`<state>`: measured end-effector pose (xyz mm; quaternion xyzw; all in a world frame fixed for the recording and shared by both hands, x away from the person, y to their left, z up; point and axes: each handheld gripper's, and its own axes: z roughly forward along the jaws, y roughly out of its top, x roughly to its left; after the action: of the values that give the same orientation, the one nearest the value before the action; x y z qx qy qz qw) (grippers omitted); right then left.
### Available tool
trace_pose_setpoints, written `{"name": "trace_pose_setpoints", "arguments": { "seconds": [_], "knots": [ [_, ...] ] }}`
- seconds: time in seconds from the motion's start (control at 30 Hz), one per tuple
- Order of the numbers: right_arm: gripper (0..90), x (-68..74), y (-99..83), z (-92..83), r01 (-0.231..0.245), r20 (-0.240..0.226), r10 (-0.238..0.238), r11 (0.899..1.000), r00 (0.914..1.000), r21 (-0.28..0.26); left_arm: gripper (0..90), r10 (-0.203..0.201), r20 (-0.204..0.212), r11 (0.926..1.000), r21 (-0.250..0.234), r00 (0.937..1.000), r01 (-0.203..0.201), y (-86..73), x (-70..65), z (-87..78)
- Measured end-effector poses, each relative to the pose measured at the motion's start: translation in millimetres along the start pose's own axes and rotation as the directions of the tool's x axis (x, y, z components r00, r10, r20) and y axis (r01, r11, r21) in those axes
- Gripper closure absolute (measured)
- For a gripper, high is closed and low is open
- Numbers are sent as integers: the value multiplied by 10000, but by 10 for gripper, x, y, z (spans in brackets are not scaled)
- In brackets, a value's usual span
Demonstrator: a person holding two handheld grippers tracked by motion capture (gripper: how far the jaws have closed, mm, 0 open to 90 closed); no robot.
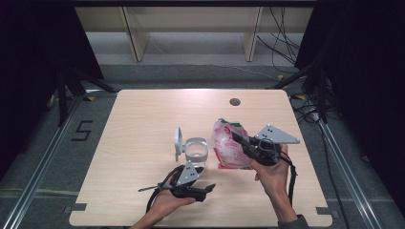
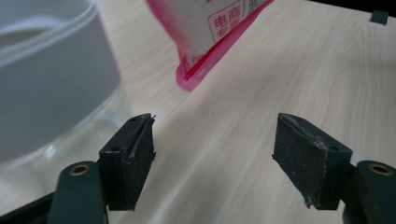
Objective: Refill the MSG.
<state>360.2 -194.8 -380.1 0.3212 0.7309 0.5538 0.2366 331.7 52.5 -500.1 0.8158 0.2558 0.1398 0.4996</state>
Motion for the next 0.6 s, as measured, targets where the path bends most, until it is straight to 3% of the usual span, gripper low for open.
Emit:
{"name": "trace_pose_setpoints", "arguments": {
  "seconds": [0.13,0.33,0.37,0.4,0.43,0.47,0.53,0.6],
  "knots": [
    [900,52,72,-18,-182,-539,184,9998,9984,25,324,79,-335,10000,12,9994,-78,46,0,135],
    [900,126,106,-46,69,-576,-82,9997,9983,-229,378,60,-663,9998,-172,9978,-72,73,-35,286],
    [900,126,106,-46,69,-576,-82,9997,9983,-229,378,221,-849,9996,-131,9961,-233,85,-29,311],
    [900,143,120,-42,-20,-756,9,9999,9971,-148,394,58,-719,9997,-242,9974,-75,90,-42,337],
    [900,151,125,-44,44,-748,-67,9995,9972,-305,429,96,-783,9995,-307,9969,-120,96,-50,349],
    [900,182,136,-68,-216,-665,207,9997,9976,-120,493,320,-911,9990,-294,9953,-348,110,-50,357],
    [900,164,141,-61,15,-767,-34,9997,9971,-248,565,360,-834,9980,-493,9959,-402,124,-75,389],
    [900,171,140,-60,-170,-812,143,9993,9966,-323,622,778,-1239,9957,-395,9892,-832,129,-96,396]
  ]
}}
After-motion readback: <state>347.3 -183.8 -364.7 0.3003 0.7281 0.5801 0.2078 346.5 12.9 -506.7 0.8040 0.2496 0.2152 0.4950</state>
